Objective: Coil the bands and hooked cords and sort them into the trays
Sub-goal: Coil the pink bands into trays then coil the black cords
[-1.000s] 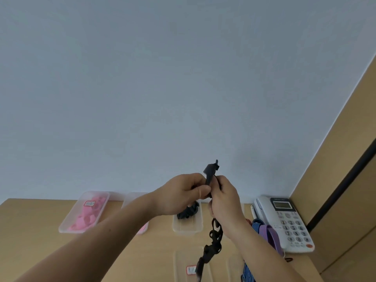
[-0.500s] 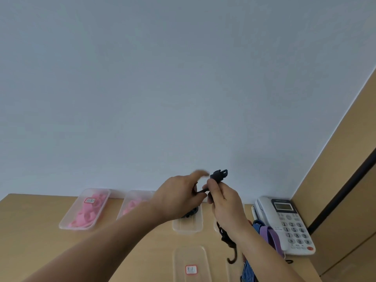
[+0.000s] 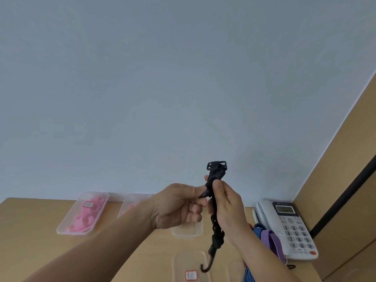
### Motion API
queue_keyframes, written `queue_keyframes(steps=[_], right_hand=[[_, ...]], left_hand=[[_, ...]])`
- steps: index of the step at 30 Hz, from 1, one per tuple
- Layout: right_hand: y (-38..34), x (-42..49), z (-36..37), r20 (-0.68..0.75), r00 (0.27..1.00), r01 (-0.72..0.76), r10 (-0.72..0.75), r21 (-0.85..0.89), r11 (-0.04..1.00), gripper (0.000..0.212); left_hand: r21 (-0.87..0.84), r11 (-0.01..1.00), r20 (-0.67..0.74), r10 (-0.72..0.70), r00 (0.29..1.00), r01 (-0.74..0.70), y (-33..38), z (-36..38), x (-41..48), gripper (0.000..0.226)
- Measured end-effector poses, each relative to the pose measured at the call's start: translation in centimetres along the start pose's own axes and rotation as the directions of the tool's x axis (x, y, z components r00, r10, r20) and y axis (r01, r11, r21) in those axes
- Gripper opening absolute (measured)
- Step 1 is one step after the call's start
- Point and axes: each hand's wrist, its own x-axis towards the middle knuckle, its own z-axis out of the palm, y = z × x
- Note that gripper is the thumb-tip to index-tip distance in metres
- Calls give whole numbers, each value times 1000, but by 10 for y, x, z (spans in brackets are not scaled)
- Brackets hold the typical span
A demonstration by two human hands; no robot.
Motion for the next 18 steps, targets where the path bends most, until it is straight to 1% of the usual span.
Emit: queue_keyframes(steps=[1,3,5,7,8,9,10,12,13,14,15,16,17,18], right_hand=[[1,0,0,-16,1000,-25,25,-23,999,36],[4,0,0,-43,995,-96,95,-31,995,39],[7,-1,2,-40,985,-171,171,1,985,41],[7,-2,5,-1,971,-237,237,46,970,44],[7,-3,6,24,962,-272,271,63,960,46],[7,-4,7,50,951,-308,305,71,949,47],[7,-5,7,75,940,-338,333,71,938,47],[6,-9,8,114,924,-375,366,74,924,47],[4,-10,10,127,920,-382,371,80,921,50],[2,-11,13,133,918,-386,373,86,918,54],[1,-11,16,130,918,-389,376,97,916,57],[0,-11,18,120,916,-395,382,115,911,59],[-1,-11,19,109,914,-404,392,138,904,58],[-1,-10,19,102,910,-413,401,159,897,56]], left_hand=[[54,998,-73,42,996,-38,-2,0,3,19],[257,960,-190,160,969,-109,-4,-1,6,20],[487,861,-236,291,927,-146,-6,-1,7,18],[688,712,-257,417,872,-138,-9,-1,6,18],[786,608,-256,486,835,-113,-10,-2,6,18],[880,470,-236,559,795,-70,-10,-5,6,19],[951,310,-194,623,758,-12,-11,-9,8,20],[996,7,-70,690,720,89,-13,-16,8,19],[985,-143,33,706,708,96,-14,-17,8,17],[949,-309,174,688,705,68,-16,-17,8,16],[895,-445,309,648,696,16,-20,-16,9,22],[843,-537,404,611,681,-18,-23,-15,9,28],[817,-577,453,611,649,-28,-23,-15,10,31],[805,-592,490,623,610,-42,-23,-17,12,29]])
